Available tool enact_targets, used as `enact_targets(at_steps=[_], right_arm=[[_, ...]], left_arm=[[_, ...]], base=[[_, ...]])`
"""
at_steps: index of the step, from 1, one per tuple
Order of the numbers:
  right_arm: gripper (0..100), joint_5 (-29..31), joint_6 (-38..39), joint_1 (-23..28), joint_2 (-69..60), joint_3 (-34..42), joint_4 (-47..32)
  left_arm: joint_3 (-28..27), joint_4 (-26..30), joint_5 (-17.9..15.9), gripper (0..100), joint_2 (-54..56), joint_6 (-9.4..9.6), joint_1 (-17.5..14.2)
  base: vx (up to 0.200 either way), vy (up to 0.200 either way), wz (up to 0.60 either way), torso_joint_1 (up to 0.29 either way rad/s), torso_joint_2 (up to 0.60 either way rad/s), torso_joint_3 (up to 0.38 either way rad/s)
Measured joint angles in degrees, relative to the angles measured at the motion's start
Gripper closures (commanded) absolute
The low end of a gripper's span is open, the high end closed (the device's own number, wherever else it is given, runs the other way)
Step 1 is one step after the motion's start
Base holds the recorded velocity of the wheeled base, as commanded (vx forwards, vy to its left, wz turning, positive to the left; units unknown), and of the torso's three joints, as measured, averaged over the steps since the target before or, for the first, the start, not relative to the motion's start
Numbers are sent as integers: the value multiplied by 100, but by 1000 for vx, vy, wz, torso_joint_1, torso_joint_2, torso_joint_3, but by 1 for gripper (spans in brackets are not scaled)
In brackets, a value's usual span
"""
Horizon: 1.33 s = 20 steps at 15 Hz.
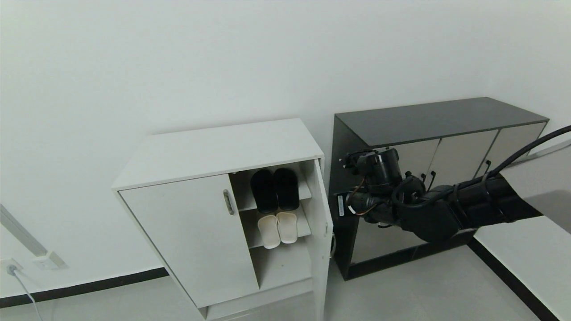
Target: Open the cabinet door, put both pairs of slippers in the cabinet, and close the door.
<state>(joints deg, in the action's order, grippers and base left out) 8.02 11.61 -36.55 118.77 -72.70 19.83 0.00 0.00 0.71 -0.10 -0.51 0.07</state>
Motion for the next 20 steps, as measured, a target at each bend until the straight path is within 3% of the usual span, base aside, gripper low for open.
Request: enact_targets(at_steps=[11,15,20], right_arm=[[100,-4,-364,-419,-295,727,872],[100,-17,-397,-510,-315,864,928],[100,-226,-402,-521,-306,1128,1415]], left_arm=[[0,0,5,100,0,0,4],[0,0,5,100,0,0,2],[0,10,11,100,0,-6,4]], base=[[0,0,0,0,0,0],[0,0,600,2,6,1],[0,0,0,0,0,0]])
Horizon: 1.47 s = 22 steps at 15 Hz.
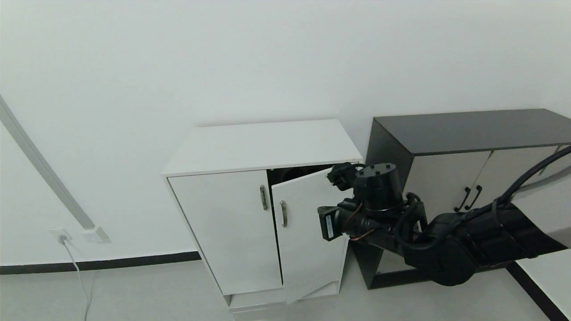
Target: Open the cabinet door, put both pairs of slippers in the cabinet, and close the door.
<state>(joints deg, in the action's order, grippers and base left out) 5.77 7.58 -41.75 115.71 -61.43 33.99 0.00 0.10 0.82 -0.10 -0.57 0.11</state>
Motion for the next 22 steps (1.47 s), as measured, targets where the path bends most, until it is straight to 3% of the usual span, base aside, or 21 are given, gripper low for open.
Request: enact_targets(at_steps=[2,5,7,14,22], right_arm=[[100,-196,-22,-2,5,156,116],[100,-1186,-247,68,-13,812,956],[100,-1498,-378,110,9,1253,1446],[100,-1203,-914,102,177,1546,1668],[100,-1230,-944,91,356,1570,1899]], left_arm=[[0,-10,0,100,0,6,-4],[0,-10,5,100,0,9,-4],[0,-10,5,100,0,11,0],[0,-10,5,100,0,15,-1],[0,-10,0,100,0,15,-4]], base=[[0,0,0,0,0,0],[0,0,0,0,0,0],[0,0,0,0,0,0],[0,0,86,1,0,-1],[0,0,75,0,0,0]])
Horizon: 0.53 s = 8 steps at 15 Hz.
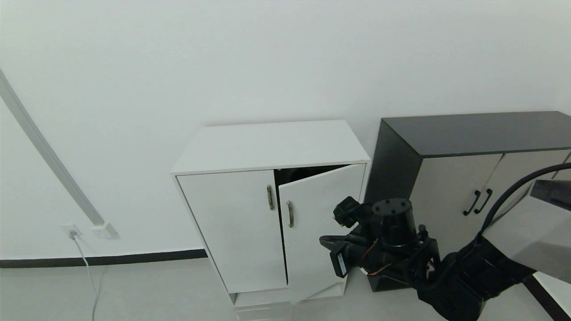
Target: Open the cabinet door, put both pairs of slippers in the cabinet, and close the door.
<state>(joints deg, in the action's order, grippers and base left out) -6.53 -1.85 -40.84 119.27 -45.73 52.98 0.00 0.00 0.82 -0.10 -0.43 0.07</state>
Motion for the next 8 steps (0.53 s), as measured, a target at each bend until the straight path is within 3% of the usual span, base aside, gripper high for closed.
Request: enact_targets(at_steps=[8], right_arm=[[100,266,2,-17,374,-68,395]], left_arm=[[0,0,-11,100,0,11,4]], base=[[200,0,0,2,0,3]])
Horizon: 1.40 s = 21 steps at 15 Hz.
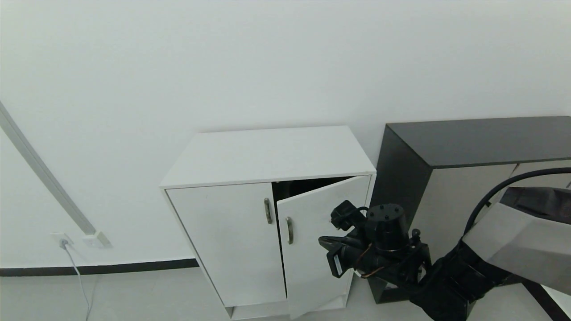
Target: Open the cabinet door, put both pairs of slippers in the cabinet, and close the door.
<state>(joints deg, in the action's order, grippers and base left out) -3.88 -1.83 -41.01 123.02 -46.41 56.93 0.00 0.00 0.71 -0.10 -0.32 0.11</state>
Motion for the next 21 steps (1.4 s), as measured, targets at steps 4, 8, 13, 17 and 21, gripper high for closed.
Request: enact_targets(at_steps=[4,8,13,17,21], right_arm=[[100,-6,39,50,122,-194,2],[100,-6,44,262,367,-612,-9],[100,-4,44,483,733,-1152,-27],[100,-9,46,581,986,-1514,-60],[100,-6,44,667,1133,-1726,-148]], left_arm=[[0,0,5,100,0,-15,-1],[-2,0,13,100,0,-22,-1],[-2,0,16,100,0,-20,-1],[-2,0,16,100,0,-20,0],[-2,0,16,100,0,-20,-4]], base=[[0,0,0,0,0,0],[0,0,0,0,0,0],[0,0,0,0,0,0],[0,0,0,0,0,0],[0,0,0,0,0,0]])
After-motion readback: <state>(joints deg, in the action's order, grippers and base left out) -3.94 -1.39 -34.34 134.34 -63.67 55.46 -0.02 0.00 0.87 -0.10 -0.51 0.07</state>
